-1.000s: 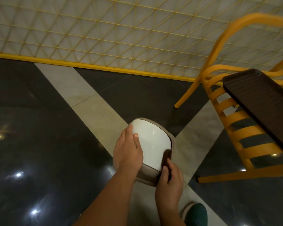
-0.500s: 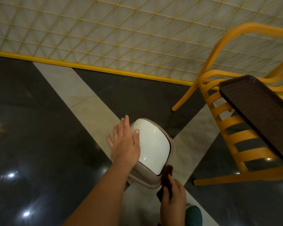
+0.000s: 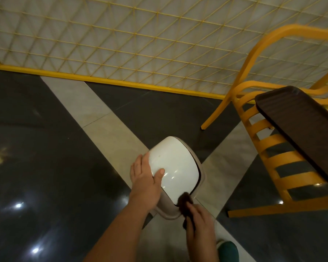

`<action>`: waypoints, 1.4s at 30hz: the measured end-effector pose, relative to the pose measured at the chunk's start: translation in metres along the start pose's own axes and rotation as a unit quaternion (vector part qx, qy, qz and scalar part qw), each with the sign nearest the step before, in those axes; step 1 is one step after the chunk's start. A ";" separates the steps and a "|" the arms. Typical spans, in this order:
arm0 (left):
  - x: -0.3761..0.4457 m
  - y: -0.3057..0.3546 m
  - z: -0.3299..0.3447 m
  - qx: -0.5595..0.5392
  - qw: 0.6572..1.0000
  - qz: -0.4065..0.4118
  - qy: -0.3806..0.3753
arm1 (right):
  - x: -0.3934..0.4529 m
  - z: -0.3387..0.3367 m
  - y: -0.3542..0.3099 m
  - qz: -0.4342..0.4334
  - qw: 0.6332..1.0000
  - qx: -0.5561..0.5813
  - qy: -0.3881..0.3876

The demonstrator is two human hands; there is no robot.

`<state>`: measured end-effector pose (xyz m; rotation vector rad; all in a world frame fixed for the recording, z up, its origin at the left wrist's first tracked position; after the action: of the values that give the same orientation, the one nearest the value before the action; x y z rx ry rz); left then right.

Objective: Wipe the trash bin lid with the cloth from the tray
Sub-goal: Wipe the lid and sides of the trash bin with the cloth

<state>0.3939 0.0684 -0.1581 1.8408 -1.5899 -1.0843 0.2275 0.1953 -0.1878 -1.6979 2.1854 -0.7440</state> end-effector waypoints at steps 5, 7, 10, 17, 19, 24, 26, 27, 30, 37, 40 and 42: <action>0.013 0.007 -0.005 -0.020 0.997 0.040 -0.066 | 0.058 -0.021 0.015 0.056 0.997 -0.036 -0.034; 0.018 0.009 -0.007 -0.018 0.993 0.051 -0.105 | 0.069 -0.033 0.016 0.084 0.996 -0.015 -0.004; 0.017 0.012 -0.008 0.004 0.990 0.055 -0.130 | 0.076 -0.056 0.027 0.191 0.975 0.071 0.085; -0.001 0.006 -0.007 -0.085 0.992 -0.008 -0.095 | 0.102 -0.031 0.026 0.221 0.963 0.151 -0.013; -0.005 0.002 -0.004 -0.087 0.992 -0.004 -0.097 | 0.094 -0.023 0.023 0.236 0.959 0.153 -0.026; 0.009 -0.003 -0.015 -0.132 0.987 0.011 -0.094 | 0.060 -0.031 0.014 0.225 0.963 0.143 -0.034; 0.012 -0.006 -0.016 -0.132 0.984 0.018 -0.117 | 0.064 -0.044 0.016 0.212 0.966 0.148 -0.019; 0.014 -0.006 -0.017 -0.130 0.983 0.019 -0.125 | 0.070 -0.051 0.014 0.197 0.969 0.148 0.002; 0.018 -0.004 -0.017 -0.119 0.984 0.037 -0.128 | 0.102 -0.054 -0.030 0.059 0.990 0.126 0.025; 0.023 -0.008 -0.018 -0.163 0.975 0.056 -0.139 | 0.105 0.006 -0.139 -0.430 0.883 -0.077 -0.171; 0.022 -0.006 -0.021 -0.111 0.980 0.050 -0.158 | 0.136 -0.018 -0.104 -0.366 0.918 -0.075 -0.131; 0.024 -0.004 -0.020 -0.095 0.982 0.051 -0.156 | 0.158 -0.044 -0.073 -0.199 0.977 -0.053 -0.055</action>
<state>0.4131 0.0437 -0.1557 1.5026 -1.6631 -1.4791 0.2216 0.0404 -0.0966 -2.2120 1.8609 -0.6132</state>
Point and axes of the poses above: each hand's wrist, its own x-axis towards the middle knuckle, its own z-axis out of the palm, y = z × x, the point moved 7 cm from there along x, towards the middle knuckle, and after that the axes turned 1 degree about -y, right-handed, at the moved point
